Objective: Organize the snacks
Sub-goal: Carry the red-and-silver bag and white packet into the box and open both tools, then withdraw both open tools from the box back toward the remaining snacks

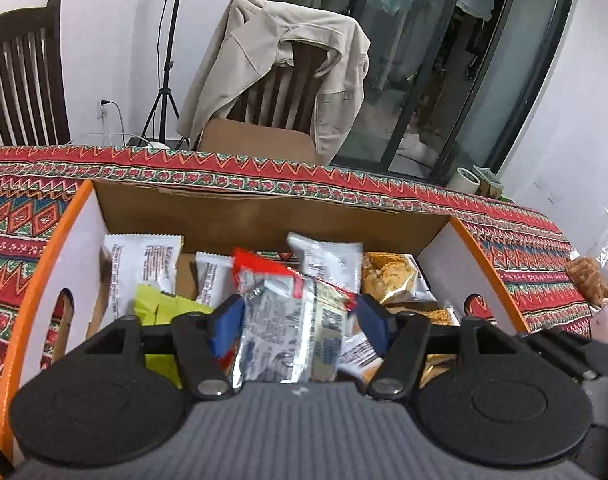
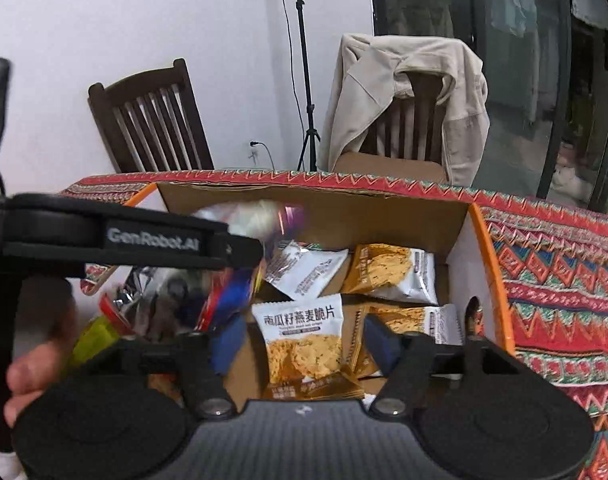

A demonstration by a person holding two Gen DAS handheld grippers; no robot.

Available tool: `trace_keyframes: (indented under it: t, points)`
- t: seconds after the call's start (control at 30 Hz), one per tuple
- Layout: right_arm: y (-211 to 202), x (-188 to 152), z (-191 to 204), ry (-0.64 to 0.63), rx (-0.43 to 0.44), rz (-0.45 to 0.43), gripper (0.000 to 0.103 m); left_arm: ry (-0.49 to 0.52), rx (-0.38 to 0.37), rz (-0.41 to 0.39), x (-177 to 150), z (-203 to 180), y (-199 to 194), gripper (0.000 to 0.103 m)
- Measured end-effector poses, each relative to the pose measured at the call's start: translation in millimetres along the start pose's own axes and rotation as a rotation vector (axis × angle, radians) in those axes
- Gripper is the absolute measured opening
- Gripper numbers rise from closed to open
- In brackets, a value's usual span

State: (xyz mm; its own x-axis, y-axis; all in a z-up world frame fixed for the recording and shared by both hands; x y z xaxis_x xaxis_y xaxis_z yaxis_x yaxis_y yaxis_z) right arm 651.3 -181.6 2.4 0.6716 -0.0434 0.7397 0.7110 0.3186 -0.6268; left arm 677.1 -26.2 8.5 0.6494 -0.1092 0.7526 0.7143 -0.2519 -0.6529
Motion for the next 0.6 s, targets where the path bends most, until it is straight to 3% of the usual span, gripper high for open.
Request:
trace_keyframes:
  t: [0.17,0.37,0.6]
  points:
    - [-32.3,11.5,-10.5,-0.003,-0.007,-0.060,0.074,0.021,-0.002,-0.047,8.0,0.1,-33.8,0.073]
    - [-98.6,25.4,-26.6,-0.011,-0.020,-0.152,0.074,0.073,0.000,-0.149,17.0,-11.7,-111.6,0.078]
    - [-192.6,4.9,-28.6,-0.042,-0.001,-0.236,0.076,0.145,-0.033,-0.277,-27.9,-36.5,-219.2,0.087]
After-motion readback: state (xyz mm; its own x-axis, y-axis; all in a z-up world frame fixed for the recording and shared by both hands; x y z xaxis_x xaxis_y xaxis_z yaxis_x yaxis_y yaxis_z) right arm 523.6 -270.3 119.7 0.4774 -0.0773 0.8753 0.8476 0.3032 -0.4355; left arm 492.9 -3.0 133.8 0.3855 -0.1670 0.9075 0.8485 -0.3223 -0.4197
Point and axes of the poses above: each gripper's, at about its wrist camera, not at the fingertips, and y roughly the way its jaws point, z to its left, x to its top, the point moved 5 cm from there along y, roughly the way its jaws point, and after that the axes turned 11 degrees about y, right-handed, at the moved point
